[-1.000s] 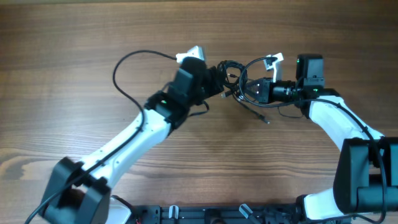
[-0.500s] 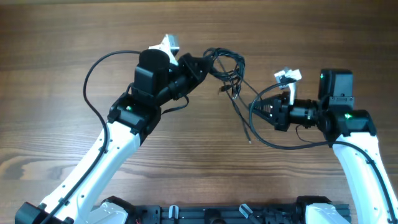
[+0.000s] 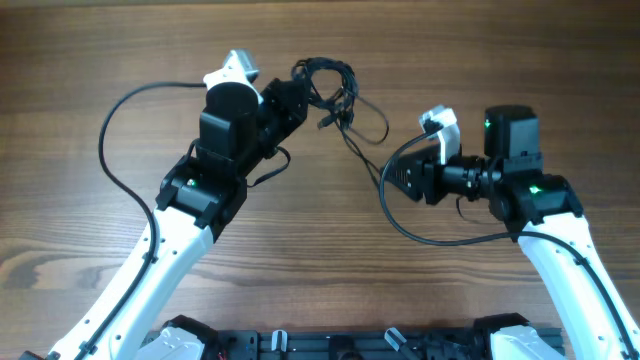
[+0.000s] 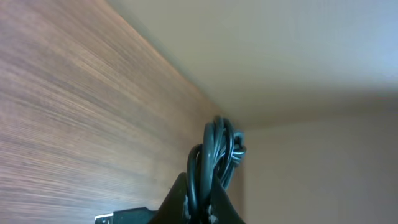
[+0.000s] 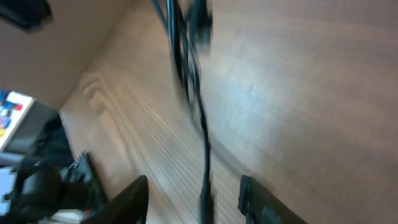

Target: Untangle cables

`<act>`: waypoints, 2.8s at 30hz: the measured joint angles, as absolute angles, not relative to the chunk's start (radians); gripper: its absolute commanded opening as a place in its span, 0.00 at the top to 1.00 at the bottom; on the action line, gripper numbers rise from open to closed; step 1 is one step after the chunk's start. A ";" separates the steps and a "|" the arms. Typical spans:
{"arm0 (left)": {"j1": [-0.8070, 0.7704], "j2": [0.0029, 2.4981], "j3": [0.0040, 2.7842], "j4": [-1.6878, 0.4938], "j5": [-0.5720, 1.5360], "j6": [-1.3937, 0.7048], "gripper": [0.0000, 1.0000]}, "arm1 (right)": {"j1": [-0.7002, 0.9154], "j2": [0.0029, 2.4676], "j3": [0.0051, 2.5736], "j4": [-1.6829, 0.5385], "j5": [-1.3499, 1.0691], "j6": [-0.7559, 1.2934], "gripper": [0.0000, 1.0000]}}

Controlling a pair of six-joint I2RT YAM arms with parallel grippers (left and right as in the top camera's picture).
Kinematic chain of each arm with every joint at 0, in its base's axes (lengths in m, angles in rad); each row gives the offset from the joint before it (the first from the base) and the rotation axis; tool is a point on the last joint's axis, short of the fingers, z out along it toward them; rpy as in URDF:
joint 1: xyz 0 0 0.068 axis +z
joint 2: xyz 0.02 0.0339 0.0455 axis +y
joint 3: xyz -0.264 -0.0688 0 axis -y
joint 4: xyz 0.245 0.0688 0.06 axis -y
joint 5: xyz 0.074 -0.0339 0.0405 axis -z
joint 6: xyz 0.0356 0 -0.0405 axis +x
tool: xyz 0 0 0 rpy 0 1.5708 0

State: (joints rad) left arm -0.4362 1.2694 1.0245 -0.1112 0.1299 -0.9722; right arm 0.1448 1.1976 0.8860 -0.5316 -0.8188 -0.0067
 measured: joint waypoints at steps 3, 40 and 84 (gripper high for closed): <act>-0.437 1.269 1.026 -0.210 0.239 -0.797 0.96 | 0.144 1.188 0.886 -0.444 -0.817 0.000 0.47; -0.463 1.269 1.027 -0.287 0.386 -0.620 0.96 | 0.213 1.187 0.885 -0.308 -0.461 0.287 0.01; -0.409 1.306 1.026 -0.093 0.497 -0.831 0.70 | 0.065 1.391 0.885 -0.178 -0.915 0.173 0.95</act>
